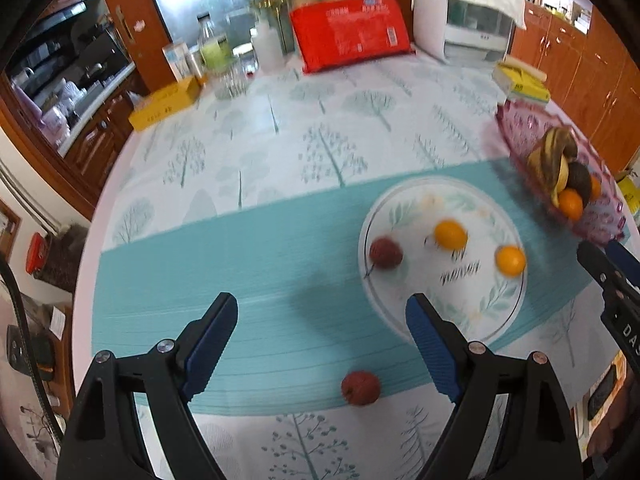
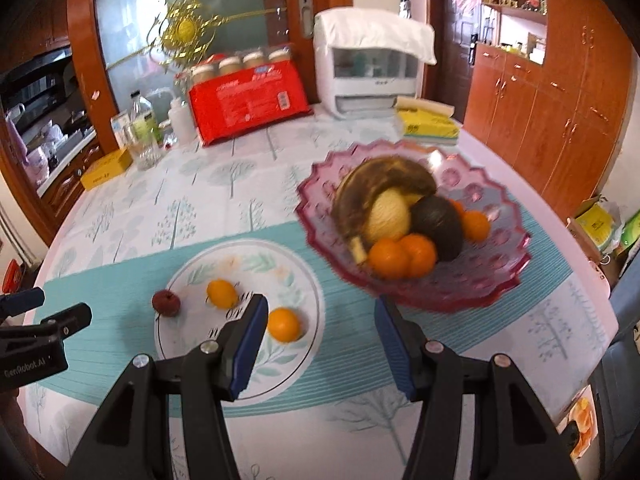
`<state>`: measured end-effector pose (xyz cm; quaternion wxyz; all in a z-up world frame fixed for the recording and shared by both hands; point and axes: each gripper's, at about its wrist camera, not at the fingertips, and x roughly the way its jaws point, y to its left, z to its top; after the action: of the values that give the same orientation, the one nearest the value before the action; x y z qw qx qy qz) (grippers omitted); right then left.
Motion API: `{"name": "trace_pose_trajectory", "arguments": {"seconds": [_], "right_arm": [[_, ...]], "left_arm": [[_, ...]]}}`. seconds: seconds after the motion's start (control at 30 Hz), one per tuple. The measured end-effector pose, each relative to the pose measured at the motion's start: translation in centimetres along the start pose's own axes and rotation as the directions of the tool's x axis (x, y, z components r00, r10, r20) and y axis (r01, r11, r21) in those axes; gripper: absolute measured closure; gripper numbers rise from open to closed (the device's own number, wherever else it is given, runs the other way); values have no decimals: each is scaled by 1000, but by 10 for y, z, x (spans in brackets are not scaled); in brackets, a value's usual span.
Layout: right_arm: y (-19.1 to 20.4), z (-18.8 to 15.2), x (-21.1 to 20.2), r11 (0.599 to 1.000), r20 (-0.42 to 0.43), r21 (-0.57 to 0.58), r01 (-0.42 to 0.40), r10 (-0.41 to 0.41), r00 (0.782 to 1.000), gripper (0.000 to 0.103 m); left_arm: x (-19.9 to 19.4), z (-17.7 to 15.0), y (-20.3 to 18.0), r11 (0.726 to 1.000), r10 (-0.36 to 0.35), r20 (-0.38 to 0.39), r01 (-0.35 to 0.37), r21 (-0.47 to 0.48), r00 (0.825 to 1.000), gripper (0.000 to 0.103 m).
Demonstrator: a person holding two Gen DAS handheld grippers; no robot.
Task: Organize fruits
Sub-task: 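Grasp a red lychee with the left tool while the right tool grasps a mandarin on the plate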
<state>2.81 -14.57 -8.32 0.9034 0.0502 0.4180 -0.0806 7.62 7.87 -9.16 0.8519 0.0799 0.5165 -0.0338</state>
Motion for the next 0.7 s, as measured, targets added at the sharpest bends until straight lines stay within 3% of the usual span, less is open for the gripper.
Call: {"name": "trace_pose_trajectory", "arguments": {"seconds": [0.23, 0.47, 0.7], "right_arm": [[15, -17, 29, 999, -89, 3, -36, 36, 995, 47], [15, -22, 54, 999, -136, 32, -41, 45, 990, 47], [13, -18, 79, 998, -162, 19, -54, 56, 985, 47]], "left_arm": [[37, -26, 0, 996, -74, -143, 79, 30, 987, 18], [63, -40, -3, 991, -125, -230, 135, 26, 965, 19], [75, -48, -14, 980, -176, -279, 194, 38, 944, 36]]}}
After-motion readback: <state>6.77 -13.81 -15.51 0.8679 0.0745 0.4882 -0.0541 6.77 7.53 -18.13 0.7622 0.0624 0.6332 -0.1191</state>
